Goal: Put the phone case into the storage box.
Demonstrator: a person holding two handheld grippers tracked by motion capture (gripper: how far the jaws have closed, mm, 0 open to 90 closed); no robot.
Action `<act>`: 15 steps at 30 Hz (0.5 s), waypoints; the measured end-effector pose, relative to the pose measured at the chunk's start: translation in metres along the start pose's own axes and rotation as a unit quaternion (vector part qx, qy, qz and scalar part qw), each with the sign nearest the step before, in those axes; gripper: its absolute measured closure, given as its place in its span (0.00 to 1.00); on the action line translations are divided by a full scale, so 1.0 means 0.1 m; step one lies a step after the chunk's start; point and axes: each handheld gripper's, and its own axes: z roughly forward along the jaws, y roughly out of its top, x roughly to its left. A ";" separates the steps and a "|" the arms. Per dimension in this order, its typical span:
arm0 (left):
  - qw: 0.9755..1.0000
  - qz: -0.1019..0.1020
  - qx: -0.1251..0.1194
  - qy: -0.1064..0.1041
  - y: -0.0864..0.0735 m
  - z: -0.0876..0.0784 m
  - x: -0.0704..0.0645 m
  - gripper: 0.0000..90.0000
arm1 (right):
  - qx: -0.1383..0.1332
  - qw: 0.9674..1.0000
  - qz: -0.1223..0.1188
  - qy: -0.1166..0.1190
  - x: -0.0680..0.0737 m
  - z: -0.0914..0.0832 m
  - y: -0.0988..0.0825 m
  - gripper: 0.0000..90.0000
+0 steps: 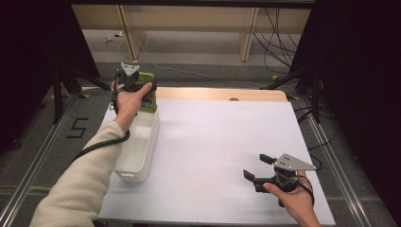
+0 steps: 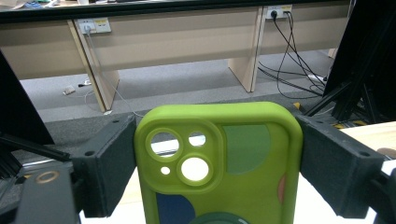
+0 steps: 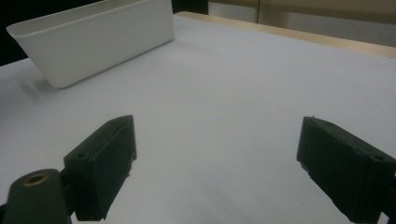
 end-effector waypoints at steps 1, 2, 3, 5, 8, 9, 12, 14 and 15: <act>1.000 0.000 0.000 0.001 0.00 0.00 0.00 0.18 | 0.000 1.000 0.000 0.000 0.00 0.00 0.00 0.14; 1.000 0.000 0.001 0.001 0.00 0.00 0.00 0.18 | 0.000 1.000 0.000 0.000 0.00 0.00 0.00 0.14; 1.000 0.000 0.001 0.001 0.00 0.00 0.00 0.18 | 0.000 1.000 0.001 0.000 0.00 0.00 0.00 0.15; 1.000 0.001 0.003 0.001 -0.01 0.01 0.00 0.18 | 0.000 1.000 0.000 0.000 0.00 0.00 0.00 0.14; 1.000 0.001 0.003 0.001 -0.01 0.01 0.00 0.18 | 0.001 1.000 0.001 0.000 0.00 0.00 0.00 0.14; 1.000 0.001 0.004 0.001 -0.02 0.01 0.00 0.18 | 0.001 1.000 0.001 0.000 0.00 0.00 0.00 0.14; 1.000 0.001 0.003 0.001 -0.02 0.01 0.00 0.18 | -0.001 1.000 0.001 0.001 0.00 0.00 0.00 0.14; 1.000 0.001 0.004 0.001 -0.03 0.01 0.00 0.18 | 0.000 1.000 0.001 0.001 0.00 0.00 0.00 0.15; 1.000 0.001 0.004 0.001 -0.03 0.01 0.00 0.18 | 0.001 1.000 0.001 0.000 0.00 0.00 0.00 0.14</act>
